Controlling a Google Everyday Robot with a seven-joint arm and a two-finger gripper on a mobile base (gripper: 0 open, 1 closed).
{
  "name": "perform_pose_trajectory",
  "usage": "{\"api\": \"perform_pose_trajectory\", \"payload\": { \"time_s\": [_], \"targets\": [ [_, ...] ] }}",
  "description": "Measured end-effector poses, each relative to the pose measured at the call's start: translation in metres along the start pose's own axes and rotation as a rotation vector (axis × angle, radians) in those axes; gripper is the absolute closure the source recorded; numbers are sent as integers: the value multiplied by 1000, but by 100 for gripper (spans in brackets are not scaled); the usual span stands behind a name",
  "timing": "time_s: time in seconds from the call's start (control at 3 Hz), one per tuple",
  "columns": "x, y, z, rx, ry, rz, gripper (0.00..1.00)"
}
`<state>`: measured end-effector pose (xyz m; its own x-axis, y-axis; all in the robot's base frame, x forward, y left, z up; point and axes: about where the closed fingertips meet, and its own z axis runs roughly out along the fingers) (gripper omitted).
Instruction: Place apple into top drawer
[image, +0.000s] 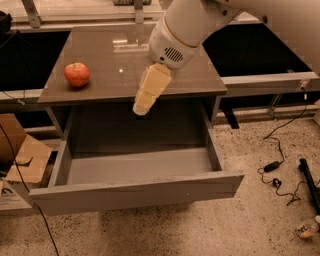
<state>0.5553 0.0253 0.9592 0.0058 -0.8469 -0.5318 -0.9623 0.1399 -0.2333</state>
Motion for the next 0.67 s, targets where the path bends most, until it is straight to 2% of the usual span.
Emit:
{"api": "perform_pose_trajectory", "payload": {
  "time_s": [0.33,0.67],
  "targets": [
    [-3,-7,16,-7,-33,18,0],
    [-23,-38,52,17,-116,49,0]
  ]
}}
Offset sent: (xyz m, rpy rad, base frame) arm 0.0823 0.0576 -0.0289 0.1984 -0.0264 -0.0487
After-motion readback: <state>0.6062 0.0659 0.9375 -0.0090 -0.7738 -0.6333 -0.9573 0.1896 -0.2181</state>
